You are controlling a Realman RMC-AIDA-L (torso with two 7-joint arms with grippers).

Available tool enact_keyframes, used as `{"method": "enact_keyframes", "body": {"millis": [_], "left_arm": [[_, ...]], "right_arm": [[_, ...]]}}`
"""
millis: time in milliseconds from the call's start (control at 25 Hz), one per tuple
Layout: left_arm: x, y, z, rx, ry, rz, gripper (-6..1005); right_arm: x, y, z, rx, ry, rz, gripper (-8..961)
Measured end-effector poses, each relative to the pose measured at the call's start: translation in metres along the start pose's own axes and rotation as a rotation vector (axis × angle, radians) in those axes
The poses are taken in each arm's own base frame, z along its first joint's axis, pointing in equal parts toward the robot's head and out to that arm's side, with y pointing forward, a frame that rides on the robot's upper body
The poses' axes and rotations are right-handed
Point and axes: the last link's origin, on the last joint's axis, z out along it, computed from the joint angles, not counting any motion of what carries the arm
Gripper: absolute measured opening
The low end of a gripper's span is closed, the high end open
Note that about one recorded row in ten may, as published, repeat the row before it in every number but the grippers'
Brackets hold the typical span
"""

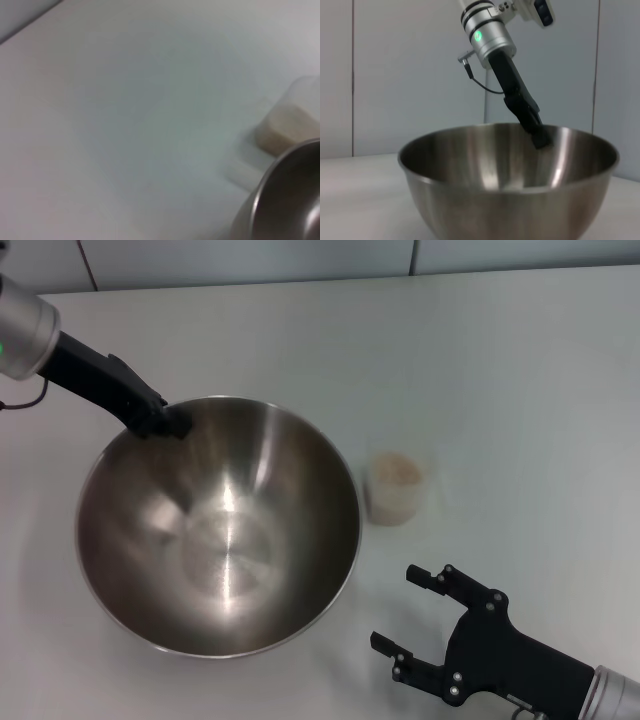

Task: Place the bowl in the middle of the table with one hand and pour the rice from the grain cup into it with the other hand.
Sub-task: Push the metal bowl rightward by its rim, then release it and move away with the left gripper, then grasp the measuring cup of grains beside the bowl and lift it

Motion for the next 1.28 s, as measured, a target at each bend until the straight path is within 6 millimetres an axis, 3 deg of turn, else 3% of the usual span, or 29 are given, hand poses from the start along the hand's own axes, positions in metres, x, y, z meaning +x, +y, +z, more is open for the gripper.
{"method": "enact_keyframes", "body": {"millis": [200,560,640,760,800,840,880,920,960,1000,1040,1160,1200,1240,1280], "left_arm": [[-0.003,-0.001,0.007,0.014,-0.008,0.017,36],[0.002,-0.003,0.002,0.05,0.03,0.041,32],[0.005,-0.002,-0.004,0.066,0.056,0.061,112],[0.015,-0.003,-0.022,0.137,0.11,0.108,232],[0.02,-0.005,-0.042,0.222,0.173,0.131,253],[0.02,-0.005,-0.042,0.222,0.173,0.131,274],[0.021,-0.005,-0.064,0.317,0.255,0.156,295],[0.021,-0.005,-0.064,0.317,0.255,0.156,316],[0.02,-0.004,-0.079,0.38,0.308,0.177,337],[0.013,0.003,-0.109,0.505,0.423,0.226,359],[0.013,0.003,-0.109,0.505,0.423,0.226,380],[-0.012,0.024,-0.141,0.604,0.598,0.303,443],[-0.037,0.041,-0.154,0.635,0.701,0.349,464],[-0.037,0.041,-0.154,0.635,0.701,0.349,512],[-0.068,0.058,-0.16,0.649,0.795,0.388,560]], "right_arm": [[0.0,0.0,0.0,-0.001,0.0,0.0,782],[0.0,0.0,0.0,-0.003,0.0,0.0,783],[0.0,0.001,0.0,-0.003,0.001,0.0,783],[0.0,0.001,-0.001,-0.002,0.001,0.001,782],[0.0,0.001,-0.001,-0.001,0.001,0.002,782],[0.0,0.001,-0.001,0.0,0.001,0.002,782],[0.0,0.001,-0.001,0.002,0.002,0.002,782],[0.0,0.001,-0.001,0.002,0.002,0.002,782],[0.0,0.001,-0.001,0.003,0.002,0.002,782],[0.0,0.0,-0.001,0.004,0.001,0.002,782],[0.0,0.0,-0.001,0.004,0.001,0.002,782],[0.0,0.0,-0.001,0.008,0.002,0.002,783],[0.001,-0.001,-0.002,0.012,0.003,0.001,783],[0.001,-0.001,-0.002,0.012,0.003,0.001,783],[0.001,-0.002,-0.003,0.016,0.003,0.002,783]]}}
